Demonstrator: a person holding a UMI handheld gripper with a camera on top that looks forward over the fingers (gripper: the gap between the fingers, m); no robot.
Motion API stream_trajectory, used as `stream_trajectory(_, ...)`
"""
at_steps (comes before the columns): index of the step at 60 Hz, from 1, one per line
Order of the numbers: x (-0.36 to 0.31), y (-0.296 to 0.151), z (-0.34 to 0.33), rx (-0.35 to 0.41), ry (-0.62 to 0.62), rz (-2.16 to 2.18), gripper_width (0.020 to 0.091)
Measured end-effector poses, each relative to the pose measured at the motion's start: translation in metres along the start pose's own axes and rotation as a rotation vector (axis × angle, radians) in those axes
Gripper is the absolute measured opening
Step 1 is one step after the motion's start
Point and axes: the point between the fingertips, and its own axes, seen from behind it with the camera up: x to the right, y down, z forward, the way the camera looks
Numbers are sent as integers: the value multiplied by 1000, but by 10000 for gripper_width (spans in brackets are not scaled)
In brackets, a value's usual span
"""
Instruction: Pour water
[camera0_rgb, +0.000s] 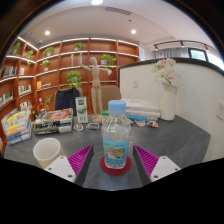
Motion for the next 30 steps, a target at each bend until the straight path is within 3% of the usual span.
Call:
stream_trajectory(21, -18, -1, -120, -8, -109, -33, 803)
stream_trajectory(30, -28, -18, -149, 28, -138, -37, 790)
